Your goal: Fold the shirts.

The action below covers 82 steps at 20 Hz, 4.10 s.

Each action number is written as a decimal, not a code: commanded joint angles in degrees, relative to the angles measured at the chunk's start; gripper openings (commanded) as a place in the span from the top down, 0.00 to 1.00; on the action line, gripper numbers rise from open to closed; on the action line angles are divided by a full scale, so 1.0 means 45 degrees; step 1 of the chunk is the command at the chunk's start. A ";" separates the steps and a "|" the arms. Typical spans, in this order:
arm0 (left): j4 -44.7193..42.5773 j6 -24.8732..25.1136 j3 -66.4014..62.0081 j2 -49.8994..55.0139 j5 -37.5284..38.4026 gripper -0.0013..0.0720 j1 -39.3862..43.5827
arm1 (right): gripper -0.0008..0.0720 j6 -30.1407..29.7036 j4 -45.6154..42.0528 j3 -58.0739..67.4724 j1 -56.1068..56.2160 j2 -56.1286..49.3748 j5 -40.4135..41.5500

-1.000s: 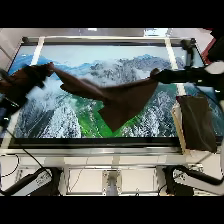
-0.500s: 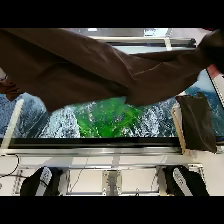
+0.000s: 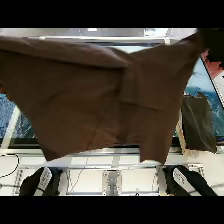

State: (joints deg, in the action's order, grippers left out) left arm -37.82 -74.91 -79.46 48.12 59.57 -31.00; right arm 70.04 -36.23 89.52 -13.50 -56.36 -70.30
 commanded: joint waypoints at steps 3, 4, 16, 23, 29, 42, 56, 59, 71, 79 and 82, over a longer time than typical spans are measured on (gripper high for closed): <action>-0.4886 -0.1088 0.0277 0.4872 -0.2662 0.97 0.4537 | 0.95 0.0160 -0.3113 -0.1511 0.3283 -0.5270 0.1491; -0.5756 -0.1826 0.0272 0.6086 -0.3614 0.97 0.5289 | 0.95 0.0185 -0.3517 -0.1511 0.3667 -0.6353 0.2346; -0.5877 -0.4187 -0.3298 0.9578 -0.5688 0.24 0.5503 | 0.35 0.1054 -0.1729 0.0034 0.1948 -0.9724 0.6601; -0.6543 -0.2351 -0.4643 0.5518 0.1404 0.25 0.2059 | 0.37 0.0986 -0.4371 0.0335 -0.2006 -0.6897 -0.2458; -0.7640 -0.1355 0.0457 0.0816 0.2730 0.25 -0.0685 | 0.46 0.0228 -0.5435 -0.2555 -0.2837 -0.5289 -0.4192; -0.2443 -0.0476 1.0530 -0.3813 0.3167 0.25 -0.1661 | 0.45 -0.0928 -0.0262 -1.2973 -0.2807 -0.4430 0.2229; -0.2356 0.0189 1.0530 -0.3813 0.3225 0.25 -0.1661 | 0.45 -0.1996 0.3575 -1.3323 -0.0345 -0.4459 0.5421; -0.4036 -0.1676 1.0569 -0.3813 0.3458 0.25 -0.1661 | 0.79 -0.2016 0.3910 -1.3274 -0.0355 -0.4439 0.5178; -0.3949 -0.7159 1.4377 -0.3808 0.0928 0.25 -0.1656 | 0.94 -0.3249 0.4352 -1.3265 -0.0335 -0.4172 0.4119; -0.2905 -0.6577 1.5363 -0.3808 0.0160 0.49 -0.1651 | 0.94 -0.3249 0.4595 -1.3265 -0.0340 -0.4167 0.4119; -0.2628 -0.5940 1.5363 -0.3808 0.0160 0.46 -0.1637 | 0.94 -0.3254 0.4692 -1.3265 -0.0335 -0.4167 0.4119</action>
State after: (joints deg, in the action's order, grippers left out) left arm -51.07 -104.09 -10.79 31.00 60.82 -38.44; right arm 55.46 -15.57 29.80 -15.07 -75.16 -51.68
